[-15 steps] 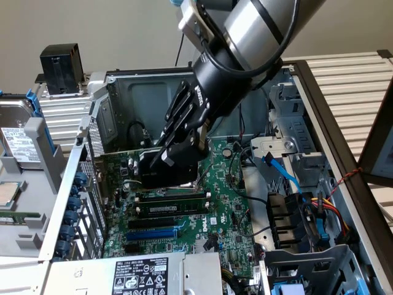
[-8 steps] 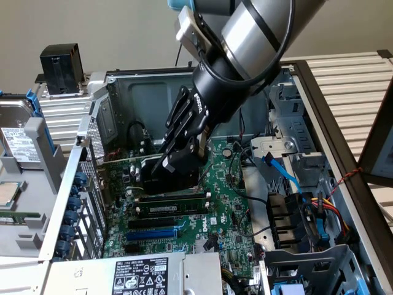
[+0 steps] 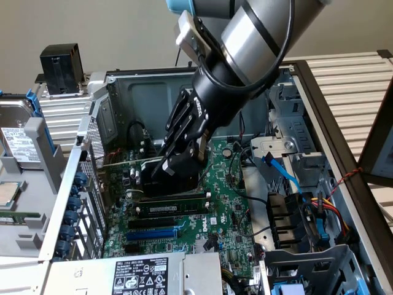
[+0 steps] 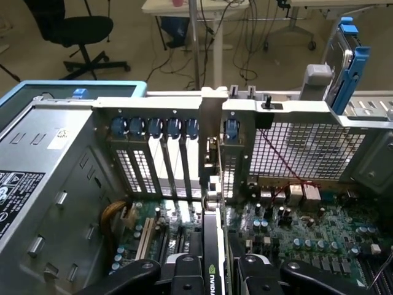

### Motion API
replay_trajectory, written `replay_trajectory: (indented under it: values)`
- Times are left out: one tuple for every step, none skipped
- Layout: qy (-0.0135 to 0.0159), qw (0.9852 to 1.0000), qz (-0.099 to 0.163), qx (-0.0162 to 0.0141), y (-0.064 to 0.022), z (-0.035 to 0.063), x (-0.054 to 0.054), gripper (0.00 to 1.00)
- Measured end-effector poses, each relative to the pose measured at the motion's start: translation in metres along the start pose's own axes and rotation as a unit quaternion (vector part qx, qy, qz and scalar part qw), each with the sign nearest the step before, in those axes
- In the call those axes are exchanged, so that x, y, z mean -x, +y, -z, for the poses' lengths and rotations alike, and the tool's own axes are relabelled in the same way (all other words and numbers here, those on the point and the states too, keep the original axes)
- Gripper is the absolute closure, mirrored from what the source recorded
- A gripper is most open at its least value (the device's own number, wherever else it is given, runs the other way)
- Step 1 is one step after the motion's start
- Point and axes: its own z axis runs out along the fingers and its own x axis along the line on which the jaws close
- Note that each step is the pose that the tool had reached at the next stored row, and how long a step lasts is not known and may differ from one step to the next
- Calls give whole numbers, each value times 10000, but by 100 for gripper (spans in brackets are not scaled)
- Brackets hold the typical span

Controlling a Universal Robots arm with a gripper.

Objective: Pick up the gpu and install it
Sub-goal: 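Insert the gpu into the slot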

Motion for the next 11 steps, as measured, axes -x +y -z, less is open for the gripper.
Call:
replay_trajectory:
  values:
    - [-8, 10000, 7, -1, -9, -10, -3, 73]
    - [-20, 10000, 17, -2, -16, -20, -5, 73]
    - [-34, 10000, 25, -2, -22, -30, -7, 73]
    - [-50, 10000, 24, -2, -28, -39, -8, 73]
    - [-66, 10000, 19, 3, -33, -46, -12, 73]
    - [-82, 10000, 14, 10, -38, -53, -17, 73]
    - [-98, 10000, 10, 17, -44, -62, -21, 73]
    - [-112, 9999, 6, 26, -49, -68, -27, 73]
    - [-128, 9999, 2, 34, -54, -74, -33, 73]
    - [-144, 9999, -2, 43, -59, -80, -38, 73]
    - [-162, 9999, -5, 54, -63, -87, -45, 73]
